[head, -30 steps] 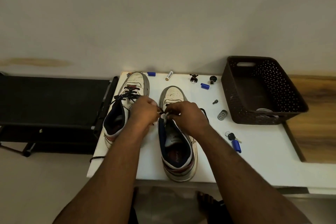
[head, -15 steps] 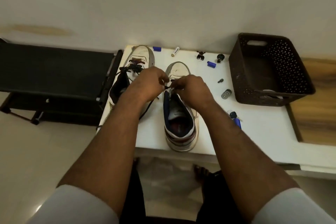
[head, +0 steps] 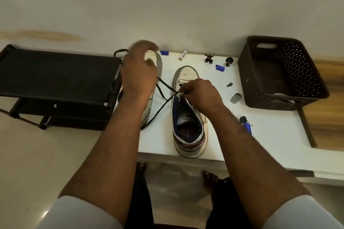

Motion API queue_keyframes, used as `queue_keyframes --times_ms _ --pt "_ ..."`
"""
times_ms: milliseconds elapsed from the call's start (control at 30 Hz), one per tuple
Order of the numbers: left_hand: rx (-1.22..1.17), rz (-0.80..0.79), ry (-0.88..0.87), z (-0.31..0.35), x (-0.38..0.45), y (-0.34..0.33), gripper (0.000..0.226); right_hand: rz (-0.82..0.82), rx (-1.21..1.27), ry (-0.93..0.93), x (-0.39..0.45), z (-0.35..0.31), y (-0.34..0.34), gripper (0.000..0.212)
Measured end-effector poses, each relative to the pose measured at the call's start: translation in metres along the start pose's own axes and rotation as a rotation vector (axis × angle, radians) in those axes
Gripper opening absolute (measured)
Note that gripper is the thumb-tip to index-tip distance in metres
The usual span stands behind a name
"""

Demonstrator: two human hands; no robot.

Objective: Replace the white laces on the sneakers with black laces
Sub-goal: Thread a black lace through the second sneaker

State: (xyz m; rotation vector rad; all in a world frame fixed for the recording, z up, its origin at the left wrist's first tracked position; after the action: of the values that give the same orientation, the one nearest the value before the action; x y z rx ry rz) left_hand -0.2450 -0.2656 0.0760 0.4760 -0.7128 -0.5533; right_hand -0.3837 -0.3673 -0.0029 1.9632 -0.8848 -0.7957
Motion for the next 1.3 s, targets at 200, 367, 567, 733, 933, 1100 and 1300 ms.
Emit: queue_keyframes --times_ms 200,367,567,733,933,1100,1300 --pt "0.307 -0.896 0.053 -0.001 -0.034 -0.072 0.031 -0.005 -0.031 0.007 -0.001 0.0 0.002 0.023" --pt "0.036 -0.068 0.1 -0.006 0.004 -0.002 0.017 -0.011 -0.006 -0.014 -0.001 0.004 0.003 0.024" --pt "0.443 0.193 0.09 0.003 -0.003 0.029 0.032 -0.025 0.05 -0.028 -0.001 0.003 0.0 0.024" --pt "0.328 -0.461 -0.194 0.024 -0.011 -0.043 0.04 -0.045 0.113 -0.016 -0.002 0.001 -0.001 0.024" --pt "0.273 -0.852 -0.046 0.009 -0.031 -0.07 0.023 -0.033 0.1 -0.027 -0.002 0.001 0.001 0.025" --pt "0.209 -0.867 0.091 0.004 -0.039 -0.072 0.021 -0.006 0.123 -0.079 -0.005 0.0 0.001 0.027" --pt "0.21 -0.891 0.179 -0.001 -0.035 -0.074 0.022 0.081 0.096 -0.175 -0.013 -0.001 0.003 0.031"
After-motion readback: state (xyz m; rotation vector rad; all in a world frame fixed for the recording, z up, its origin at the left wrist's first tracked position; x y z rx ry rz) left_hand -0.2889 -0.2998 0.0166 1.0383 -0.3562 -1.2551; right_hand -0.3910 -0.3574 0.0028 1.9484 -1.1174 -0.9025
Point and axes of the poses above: each hand's wrist, its own x-axis towards the middle knuckle, its own y-axis out of the back of the hand, z = x × y, the point moved 6 cm from there along x, towards the middle knuckle, and after that the axes turned 9 degrees about -y, right-handed, at the moved point
